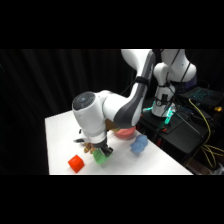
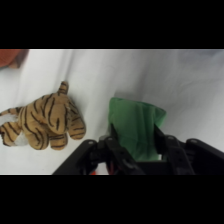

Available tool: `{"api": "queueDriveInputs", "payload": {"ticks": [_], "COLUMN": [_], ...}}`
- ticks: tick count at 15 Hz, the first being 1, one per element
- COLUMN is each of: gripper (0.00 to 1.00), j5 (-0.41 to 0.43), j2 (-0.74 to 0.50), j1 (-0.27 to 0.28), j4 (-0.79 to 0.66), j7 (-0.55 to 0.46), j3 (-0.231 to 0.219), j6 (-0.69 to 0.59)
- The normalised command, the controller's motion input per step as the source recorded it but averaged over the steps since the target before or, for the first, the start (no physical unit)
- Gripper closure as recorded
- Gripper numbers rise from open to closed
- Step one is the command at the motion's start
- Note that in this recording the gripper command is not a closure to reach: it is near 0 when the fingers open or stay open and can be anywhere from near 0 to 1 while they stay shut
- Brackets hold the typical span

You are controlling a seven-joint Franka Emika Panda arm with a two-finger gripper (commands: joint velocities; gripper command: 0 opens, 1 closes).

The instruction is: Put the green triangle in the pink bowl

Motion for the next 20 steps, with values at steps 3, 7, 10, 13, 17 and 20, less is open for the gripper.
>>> {"api": "queueDriveInputs", "payload": {"ticks": [3, 7, 10, 13, 17, 20], "gripper": [1.00, 1.00, 1.00, 1.00, 1.00, 1.00], "j5": [-0.029, -0.048, -0.043, -0.007, 0.050, 0.096], "j2": [-0.74, -0.72, -0.64, -0.54, -0.45, -0.34], "j1": [0.005, -0.038, -0.102, -0.140, -0.137, -0.070], "j4": [-0.79, -0.81, -0.70, -0.61, -0.53, -0.40], "j7": [0.13, 0.13, 0.11, 0.09, 0.08, 0.11], "j3": [0.006, -0.017, -0.045, -0.058, -0.054, -0.006], "j6": [0.23, 0.33, 0.35, 0.33, 0.29, 0.19]}}
